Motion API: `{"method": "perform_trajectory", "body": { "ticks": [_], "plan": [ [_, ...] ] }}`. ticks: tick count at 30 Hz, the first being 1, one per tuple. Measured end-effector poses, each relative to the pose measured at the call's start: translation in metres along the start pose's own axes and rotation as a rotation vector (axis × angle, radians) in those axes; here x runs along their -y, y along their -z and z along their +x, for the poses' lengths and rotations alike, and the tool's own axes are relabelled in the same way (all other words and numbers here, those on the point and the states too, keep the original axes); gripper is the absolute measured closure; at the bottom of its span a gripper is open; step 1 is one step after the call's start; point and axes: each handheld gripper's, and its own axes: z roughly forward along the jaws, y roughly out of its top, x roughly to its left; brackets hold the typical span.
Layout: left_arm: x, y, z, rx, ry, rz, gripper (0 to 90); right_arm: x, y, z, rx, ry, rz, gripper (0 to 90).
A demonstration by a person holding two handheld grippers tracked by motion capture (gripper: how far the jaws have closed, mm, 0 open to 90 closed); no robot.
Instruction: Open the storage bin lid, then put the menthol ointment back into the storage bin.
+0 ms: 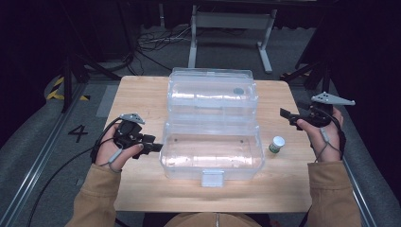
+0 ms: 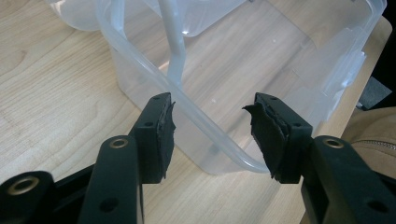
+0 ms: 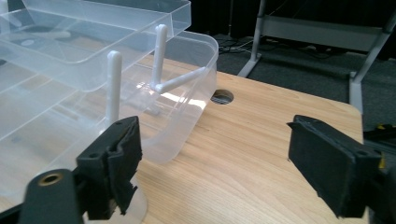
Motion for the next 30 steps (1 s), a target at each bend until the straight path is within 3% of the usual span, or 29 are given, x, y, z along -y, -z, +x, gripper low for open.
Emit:
{"method": "perform_trajectory", "body": {
  "ticks": [3,10,16,18,22,30],
  "plan": [
    [0.000,0.000,0.001,-0.001,0.002,0.001,49.1,-0.001,0.006,0.000,-0.056,0.010,0.008,37.2],
    [0.001,0.001,0.003,-0.001,0.003,0.001,49.0,-0.002,0.013,-0.002,-0.093,0.038,0.042,40.1],
    [0.002,0.003,0.004,-0.003,0.009,-0.002,48.5,-0.003,0.017,-0.003,-0.121,0.034,0.063,43.6],
    [0.003,0.004,0.005,-0.006,0.011,-0.003,48.5,-0.004,0.019,-0.003,-0.116,-0.004,0.117,46.5],
    [0.003,0.003,0.006,-0.005,0.014,0.000,48.4,-0.004,0.019,-0.003,-0.129,-0.013,0.194,47.4],
    [0.003,0.004,0.007,-0.012,0.014,0.003,48.0,0.001,0.013,-0.003,-0.117,0.024,0.288,42.8]
  ]
}}
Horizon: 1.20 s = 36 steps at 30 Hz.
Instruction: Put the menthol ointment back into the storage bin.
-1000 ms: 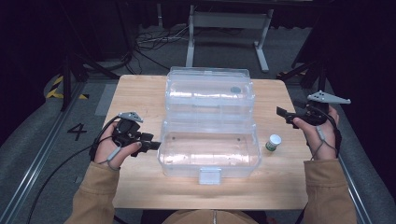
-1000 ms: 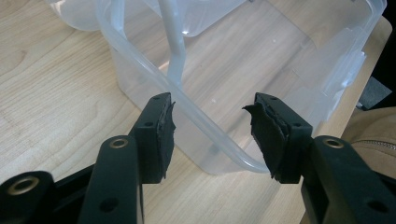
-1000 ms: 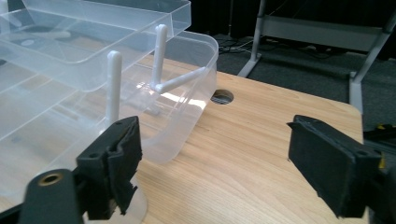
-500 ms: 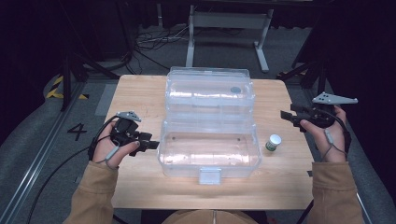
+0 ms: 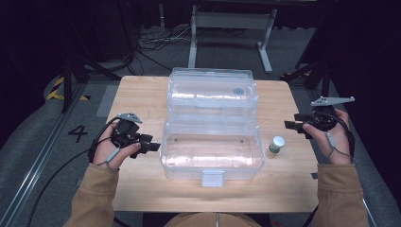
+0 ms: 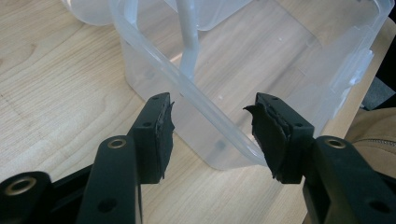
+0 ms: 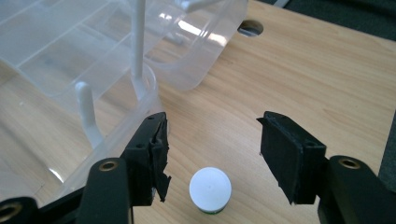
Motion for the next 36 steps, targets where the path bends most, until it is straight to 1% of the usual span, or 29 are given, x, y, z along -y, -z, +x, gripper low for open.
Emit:
{"method": "perform_trajectory", "body": {
  "ticks": [4,7,9,10,11,14,17,25,31,36],
  "plan": [
    [0.000,0.000,0.001,0.002,0.002,0.000,47.9,0.001,-0.004,-0.001,-0.017,0.003,0.049,46.0],
    [0.001,0.000,0.001,0.001,0.001,0.002,47.9,0.002,-0.008,0.000,0.000,0.009,0.101,46.0],
    [0.001,0.000,0.001,0.000,0.001,0.003,47.9,0.003,-0.011,0.000,0.021,0.017,0.136,46.0],
    [0.001,0.000,0.001,-0.001,0.001,0.005,47.8,0.004,-0.013,0.000,0.023,0.013,0.150,46.0],
    [0.001,0.000,0.001,-0.001,0.001,0.005,47.7,0.004,-0.013,0.000,0.023,0.013,0.150,46.0],
    [0.001,-0.001,0.001,-0.002,0.005,0.007,47.4,0.005,-0.017,-0.001,0.009,0.010,0.178,46.0],
    [0.001,-0.001,0.002,-0.006,0.003,0.010,47.2,0.006,-0.022,0.000,0.010,0.008,0.215,45.9],
    [0.001,-0.001,0.002,-0.007,0.004,0.012,47.2,0.009,-0.031,0.000,0.000,0.008,0.267,45.3],
    [0.001,-0.006,0.001,-0.005,0.006,0.024,46.9,0.011,-0.038,0.000,-0.004,0.007,0.302,44.2],
    [0.001,-0.006,0.002,-0.009,0.007,0.026,46.6,0.013,-0.043,-0.001,-0.004,0.010,0.321,43.0]
  ]
}}
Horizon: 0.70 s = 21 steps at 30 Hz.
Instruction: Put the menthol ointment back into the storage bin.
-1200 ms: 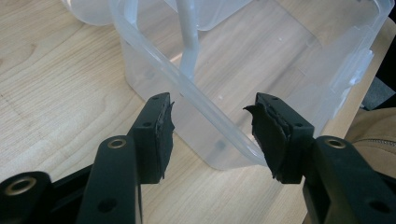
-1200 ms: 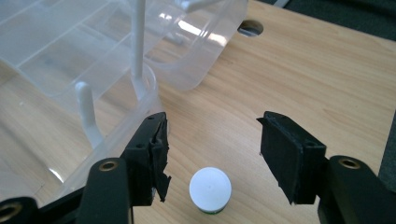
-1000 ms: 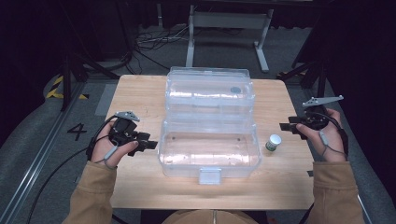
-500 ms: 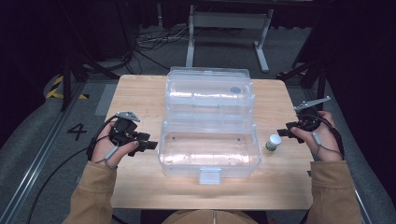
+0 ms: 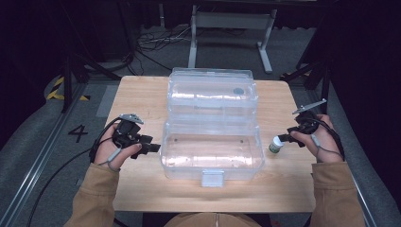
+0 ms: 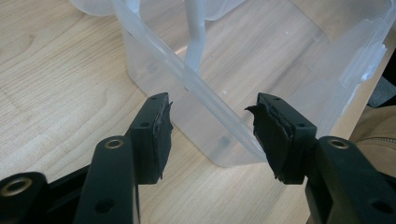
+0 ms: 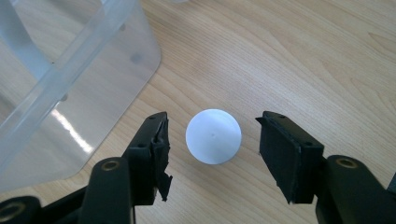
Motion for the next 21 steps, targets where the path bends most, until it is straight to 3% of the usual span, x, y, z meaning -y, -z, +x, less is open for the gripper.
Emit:
{"method": "perform_trajectory", "body": {
  "ticks": [21],
  "plan": [
    [0.001,-0.001,0.001,-0.001,0.007,0.004,46.1,0.002,-0.028,-0.005,0.007,0.007,0.077,39.5]
  ]
}}
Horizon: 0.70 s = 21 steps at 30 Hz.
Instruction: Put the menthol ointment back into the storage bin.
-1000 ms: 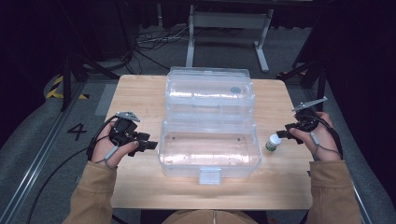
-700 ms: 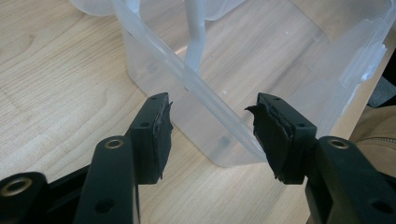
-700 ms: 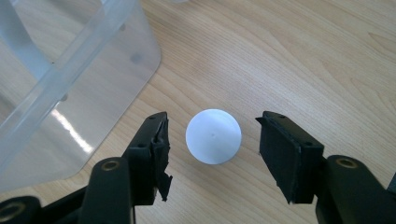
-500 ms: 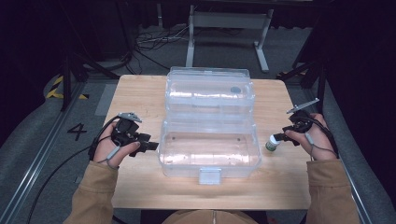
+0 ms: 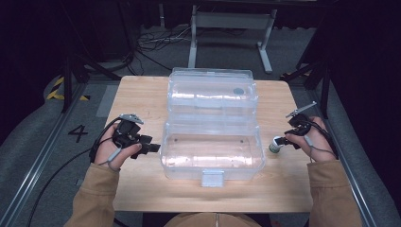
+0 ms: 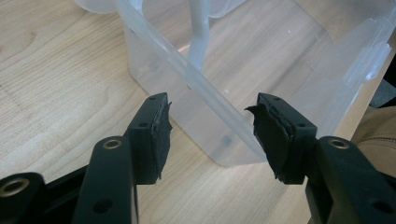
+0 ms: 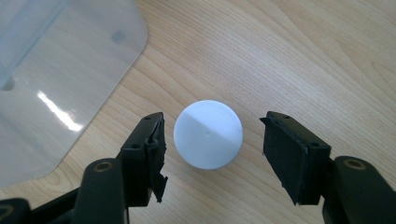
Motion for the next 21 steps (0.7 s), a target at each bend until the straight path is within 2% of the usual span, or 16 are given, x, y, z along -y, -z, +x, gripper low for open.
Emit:
{"method": "perform_trajectory", "body": {
  "ticks": [21],
  "plan": [
    [0.002,0.000,0.002,-0.001,0.010,0.000,46.0,-0.001,-0.021,-0.004,-0.015,0.006,0.041,39.4]
  ]
}}
